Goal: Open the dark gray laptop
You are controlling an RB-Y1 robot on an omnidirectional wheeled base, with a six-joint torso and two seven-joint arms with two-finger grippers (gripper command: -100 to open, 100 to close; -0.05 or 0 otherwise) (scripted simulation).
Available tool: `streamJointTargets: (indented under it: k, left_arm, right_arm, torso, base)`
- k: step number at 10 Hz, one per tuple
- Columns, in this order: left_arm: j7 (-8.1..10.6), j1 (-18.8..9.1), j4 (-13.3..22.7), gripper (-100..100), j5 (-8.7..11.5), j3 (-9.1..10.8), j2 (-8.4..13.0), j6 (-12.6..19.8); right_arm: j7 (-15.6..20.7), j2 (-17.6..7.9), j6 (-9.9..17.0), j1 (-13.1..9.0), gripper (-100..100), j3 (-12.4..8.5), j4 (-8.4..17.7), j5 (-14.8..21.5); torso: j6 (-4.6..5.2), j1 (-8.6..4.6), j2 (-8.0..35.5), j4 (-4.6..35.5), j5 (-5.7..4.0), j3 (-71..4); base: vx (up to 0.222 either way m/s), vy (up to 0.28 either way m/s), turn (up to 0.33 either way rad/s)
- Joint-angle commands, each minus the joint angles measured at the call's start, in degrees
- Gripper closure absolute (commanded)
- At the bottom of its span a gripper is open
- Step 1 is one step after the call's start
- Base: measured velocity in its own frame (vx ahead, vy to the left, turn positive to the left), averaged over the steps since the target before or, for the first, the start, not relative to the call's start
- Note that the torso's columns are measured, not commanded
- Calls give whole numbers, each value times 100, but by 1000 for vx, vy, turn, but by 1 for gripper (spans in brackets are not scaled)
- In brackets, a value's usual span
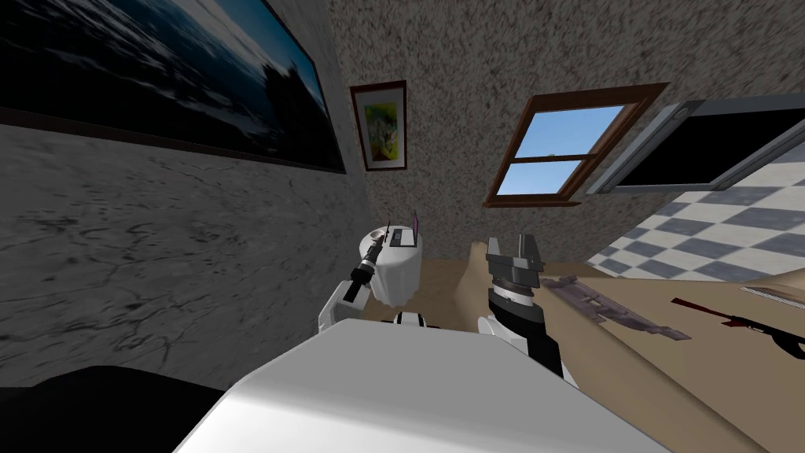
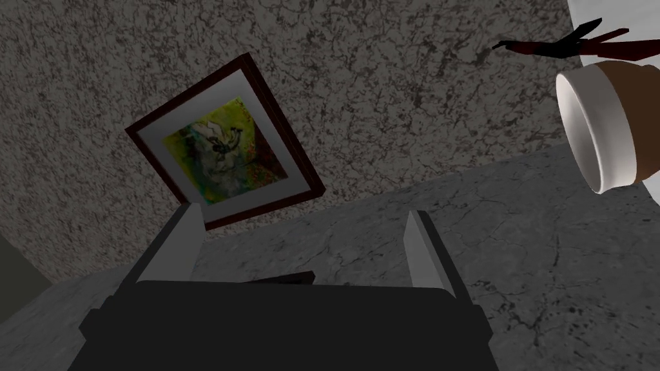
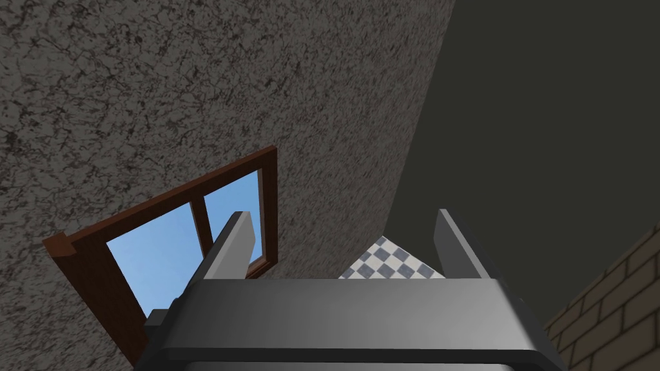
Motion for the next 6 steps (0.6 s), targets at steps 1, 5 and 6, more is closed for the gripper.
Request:
streamJointTargets:
  k: [1,5,6]
  left_arm:
    - [-4,-181,103,-100,-213,-86,34,298]
    - [-20,-658,435,-100,-792,-303,85,992]
    - [-24,-777,517,-100,-936,-357,90,1125]
  right_arm:
    - [0,0,0,0,0,0,0,0]
    - [0,0,0,0,0,0,0,0]
    - [0,1,0,0,0,0,0,0]
  torso:
    - [0,-5,-3,-1,-2,-2]
    - [0,-10,2,0,-3,1]
    - [0,-8,1,0,-3,1]
  base:
    - [51,-53,2]
    - [58,-78,3]
    - [77,-104,5]
